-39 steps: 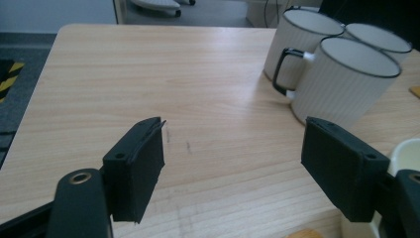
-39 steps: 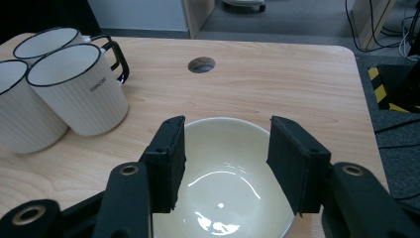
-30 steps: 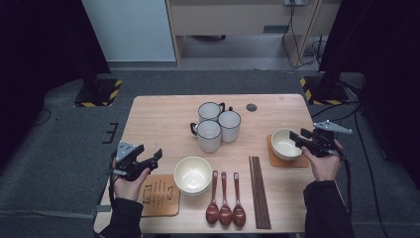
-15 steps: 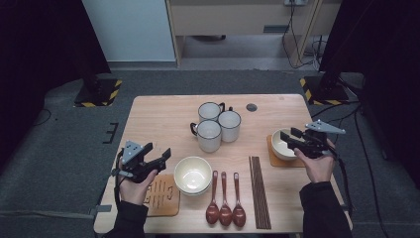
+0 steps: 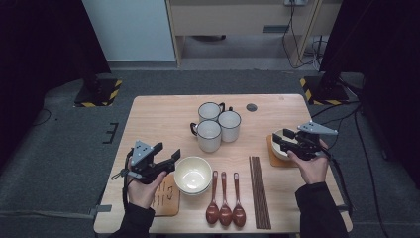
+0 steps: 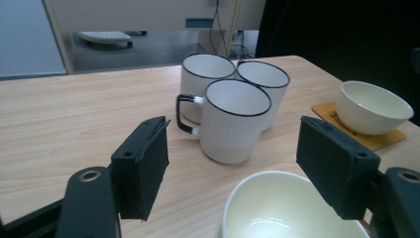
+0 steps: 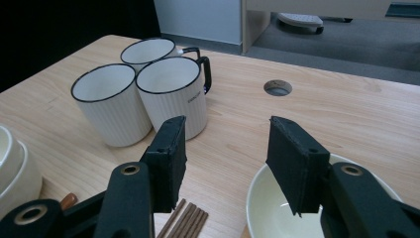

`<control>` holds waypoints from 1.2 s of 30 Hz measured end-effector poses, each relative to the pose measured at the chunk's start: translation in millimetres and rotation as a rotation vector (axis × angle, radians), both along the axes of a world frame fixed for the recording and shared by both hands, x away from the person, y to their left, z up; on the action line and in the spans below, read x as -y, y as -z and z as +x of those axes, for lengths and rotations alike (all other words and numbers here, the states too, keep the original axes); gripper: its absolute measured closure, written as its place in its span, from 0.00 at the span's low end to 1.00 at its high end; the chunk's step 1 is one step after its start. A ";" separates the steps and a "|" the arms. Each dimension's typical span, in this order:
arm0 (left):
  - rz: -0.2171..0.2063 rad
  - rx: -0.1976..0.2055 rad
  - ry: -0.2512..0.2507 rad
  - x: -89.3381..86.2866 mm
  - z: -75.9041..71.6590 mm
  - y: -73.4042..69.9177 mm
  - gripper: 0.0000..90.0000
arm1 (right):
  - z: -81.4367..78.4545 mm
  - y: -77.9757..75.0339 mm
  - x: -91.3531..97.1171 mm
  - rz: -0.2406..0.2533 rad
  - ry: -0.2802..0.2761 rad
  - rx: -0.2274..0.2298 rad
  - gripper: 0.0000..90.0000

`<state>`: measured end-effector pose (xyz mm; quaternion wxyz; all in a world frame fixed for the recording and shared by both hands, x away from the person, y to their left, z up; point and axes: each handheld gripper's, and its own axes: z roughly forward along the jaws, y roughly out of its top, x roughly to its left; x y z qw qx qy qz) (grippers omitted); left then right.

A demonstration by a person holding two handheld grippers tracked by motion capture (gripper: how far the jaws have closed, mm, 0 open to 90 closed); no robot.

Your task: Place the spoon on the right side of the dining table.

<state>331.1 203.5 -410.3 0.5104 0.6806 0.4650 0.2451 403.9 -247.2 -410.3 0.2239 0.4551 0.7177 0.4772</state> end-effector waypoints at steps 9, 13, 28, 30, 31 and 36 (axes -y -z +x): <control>0.025 0.005 0.053 20.9 -3.1 2.9 0.32 | -1.1 1.7 -8.3 -0.015 -0.022 0.001 0.55; 0.025 0.004 0.075 28.7 -4.2 4.1 0.33 | -1.1 3.5 -12.1 -0.015 -0.043 -0.003 0.55; 0.038 0.001 0.137 54.3 -8.9 11.3 0.35 | -2.4 7.1 -23.7 -0.013 -0.082 -0.009 0.55; 0.043 0.000 0.147 57.7 -9.4 12.8 0.35 | -2.6 7.4 -24.7 -0.015 -0.087 -0.008 0.55; 0.045 -0.002 0.151 59.4 -9.8 13.6 0.35 | -2.8 7.6 -25.8 -0.016 -0.089 -0.008 0.55; 0.054 -0.005 0.170 67.6 -11.5 16.7 0.36 | -3.6 9.8 -30.2 -0.023 -0.102 -0.016 0.55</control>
